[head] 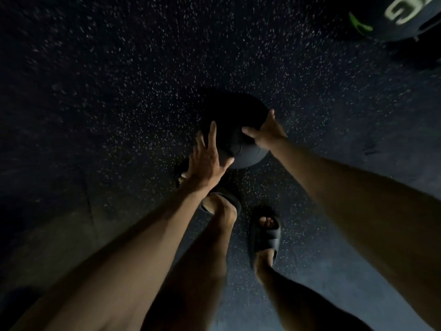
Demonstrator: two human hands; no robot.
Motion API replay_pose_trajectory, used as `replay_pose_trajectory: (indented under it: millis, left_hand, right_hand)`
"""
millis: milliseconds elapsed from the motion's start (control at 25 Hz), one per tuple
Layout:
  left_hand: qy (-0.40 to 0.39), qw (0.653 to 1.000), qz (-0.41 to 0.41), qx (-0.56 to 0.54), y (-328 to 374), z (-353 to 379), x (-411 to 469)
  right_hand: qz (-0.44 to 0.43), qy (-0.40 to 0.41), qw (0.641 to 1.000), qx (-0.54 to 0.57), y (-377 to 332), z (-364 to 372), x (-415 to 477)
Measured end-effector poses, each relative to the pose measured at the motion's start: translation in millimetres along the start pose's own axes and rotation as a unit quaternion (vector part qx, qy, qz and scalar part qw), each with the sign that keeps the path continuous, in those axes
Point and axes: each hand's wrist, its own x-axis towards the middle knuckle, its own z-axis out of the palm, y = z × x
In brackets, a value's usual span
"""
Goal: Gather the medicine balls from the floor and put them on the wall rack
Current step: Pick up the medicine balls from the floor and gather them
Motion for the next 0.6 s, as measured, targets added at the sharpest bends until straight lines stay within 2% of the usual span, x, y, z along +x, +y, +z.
replay_pose_trajectory:
  millis: [200,360,480,600]
  left_hand:
    - [-0.038,0.994,-0.104,0.010,33,-37,54]
    - [0.031,0.989,-0.143,-0.027,64,-57,88]
    - [0.056,0.985,-0.161,-0.010,88,-68,123]
    - [0.087,0.986,-0.140,0.000,106,-72,147]
  right_hand:
    - [-0.034,0.050,0.998,0.034,-24,-26,-15]
    - [-0.111,0.024,0.991,-0.065,-13,-16,-41]
    - [-0.091,0.030,0.991,-0.090,-24,-20,-30]
    - [-0.025,0.014,0.999,-0.031,-53,-48,6]
